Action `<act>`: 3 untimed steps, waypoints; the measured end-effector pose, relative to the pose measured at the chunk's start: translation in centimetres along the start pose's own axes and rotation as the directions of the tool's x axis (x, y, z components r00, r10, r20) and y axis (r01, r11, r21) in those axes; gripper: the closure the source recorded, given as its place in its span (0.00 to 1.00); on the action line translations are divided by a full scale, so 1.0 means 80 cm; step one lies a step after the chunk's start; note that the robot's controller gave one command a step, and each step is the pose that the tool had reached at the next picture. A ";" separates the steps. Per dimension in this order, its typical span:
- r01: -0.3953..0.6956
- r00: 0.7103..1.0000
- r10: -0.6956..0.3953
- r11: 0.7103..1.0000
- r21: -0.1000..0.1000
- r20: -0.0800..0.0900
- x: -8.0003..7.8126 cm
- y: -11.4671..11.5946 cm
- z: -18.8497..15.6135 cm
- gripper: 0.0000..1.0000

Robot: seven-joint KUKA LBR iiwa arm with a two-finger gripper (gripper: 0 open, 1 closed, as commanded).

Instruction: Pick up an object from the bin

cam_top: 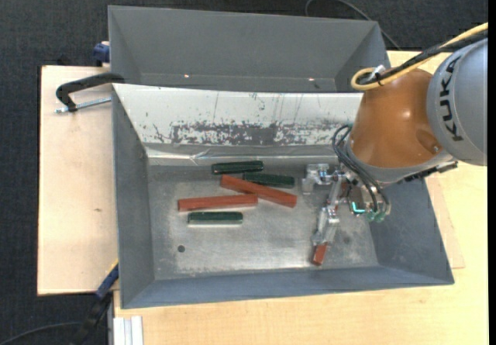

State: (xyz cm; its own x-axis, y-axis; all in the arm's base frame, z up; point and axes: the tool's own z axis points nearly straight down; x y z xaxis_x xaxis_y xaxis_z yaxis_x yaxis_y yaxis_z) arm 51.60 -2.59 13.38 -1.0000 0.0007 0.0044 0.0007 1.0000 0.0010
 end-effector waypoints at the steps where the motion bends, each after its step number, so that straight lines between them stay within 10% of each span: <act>1: 0.188 0.982 -0.188 0.982 0.001 0.000 0.026 -0.067 0.081 0.00; 2: 0.239 0.971 -0.239 0.971 0.002 0.011 0.029 -0.026 0.040 0.00; 3: 0.318 0.948 -0.318 0.948 0.004 0.009 0.028 -0.051 0.040 0.00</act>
Offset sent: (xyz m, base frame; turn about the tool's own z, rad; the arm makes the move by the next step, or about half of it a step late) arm -0.0205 -0.0527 -0.0638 -0.1928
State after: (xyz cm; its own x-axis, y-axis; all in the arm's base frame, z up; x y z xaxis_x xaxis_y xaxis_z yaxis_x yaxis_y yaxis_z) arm 49.33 -6.63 10.17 -0.9484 -0.3170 -0.0050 -0.3170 0.9484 -0.0013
